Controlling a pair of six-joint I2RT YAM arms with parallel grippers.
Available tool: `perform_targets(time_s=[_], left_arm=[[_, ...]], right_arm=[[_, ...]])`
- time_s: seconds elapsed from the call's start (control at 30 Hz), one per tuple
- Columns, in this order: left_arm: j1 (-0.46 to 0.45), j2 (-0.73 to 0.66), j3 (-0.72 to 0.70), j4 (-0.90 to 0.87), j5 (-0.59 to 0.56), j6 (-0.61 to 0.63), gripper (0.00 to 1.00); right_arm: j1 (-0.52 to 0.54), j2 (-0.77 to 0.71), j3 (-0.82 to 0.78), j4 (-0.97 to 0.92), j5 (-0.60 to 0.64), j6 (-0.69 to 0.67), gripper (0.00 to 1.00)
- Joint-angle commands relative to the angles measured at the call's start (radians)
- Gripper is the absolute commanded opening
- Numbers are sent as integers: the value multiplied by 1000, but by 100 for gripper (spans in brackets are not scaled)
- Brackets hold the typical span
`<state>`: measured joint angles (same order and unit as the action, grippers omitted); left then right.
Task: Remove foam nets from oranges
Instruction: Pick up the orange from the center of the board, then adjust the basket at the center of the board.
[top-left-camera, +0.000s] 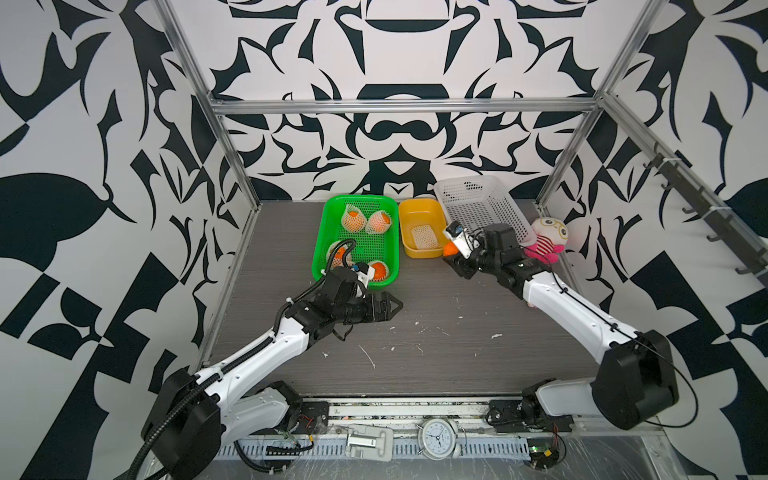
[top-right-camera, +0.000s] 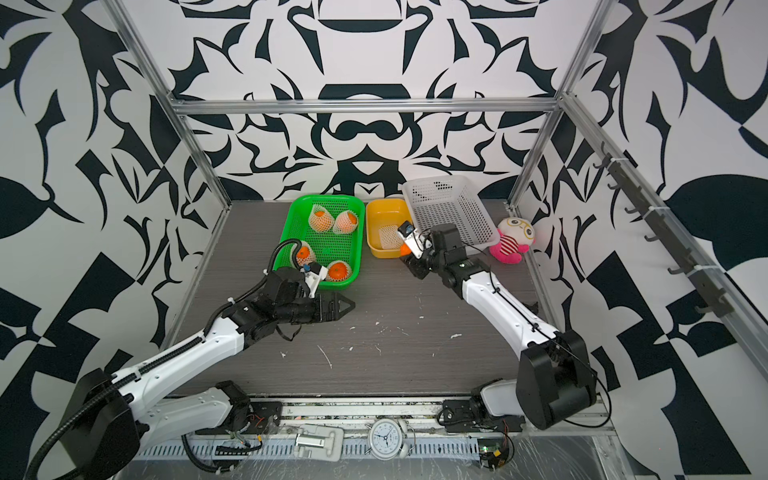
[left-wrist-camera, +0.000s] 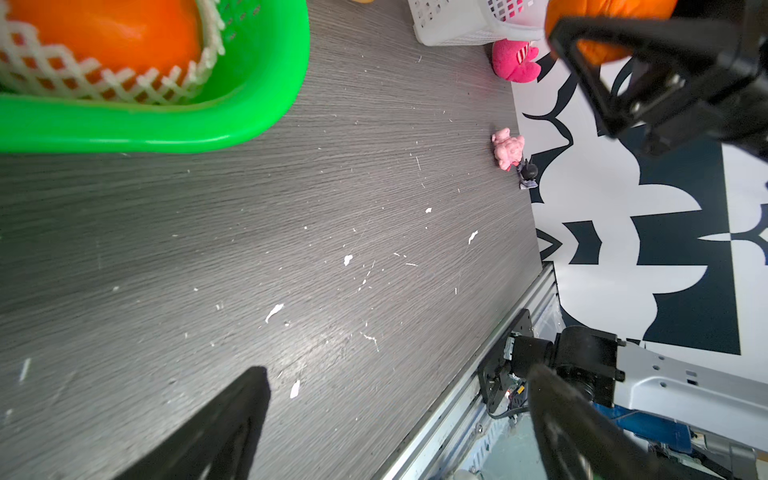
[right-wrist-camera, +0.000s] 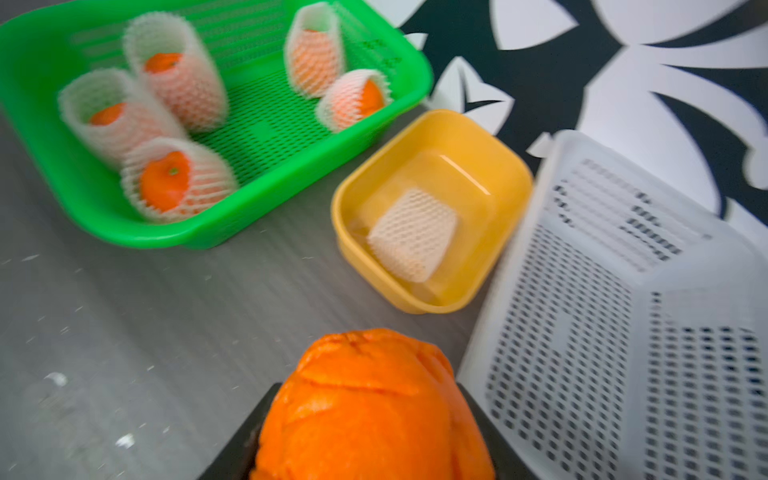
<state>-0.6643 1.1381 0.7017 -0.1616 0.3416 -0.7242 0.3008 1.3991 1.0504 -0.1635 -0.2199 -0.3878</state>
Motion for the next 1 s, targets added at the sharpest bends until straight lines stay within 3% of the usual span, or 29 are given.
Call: perform_targets(time_s=[0.0, 0.2, 0.43, 0.97], left_arm=[[-2, 27, 54, -12, 34, 25, 100], [-1, 29, 59, -7, 20, 32, 100], [0, 41, 58, 5, 22, 34, 100], [0, 42, 29, 40, 37, 19, 100]], right_arm=[[-77, 89, 132, 1, 56, 58, 31], [-172, 314, 349, -89, 83, 30, 29], [-203, 525, 530, -224, 88, -6, 28], [-194, 463, 414, -217, 63, 12, 26]])
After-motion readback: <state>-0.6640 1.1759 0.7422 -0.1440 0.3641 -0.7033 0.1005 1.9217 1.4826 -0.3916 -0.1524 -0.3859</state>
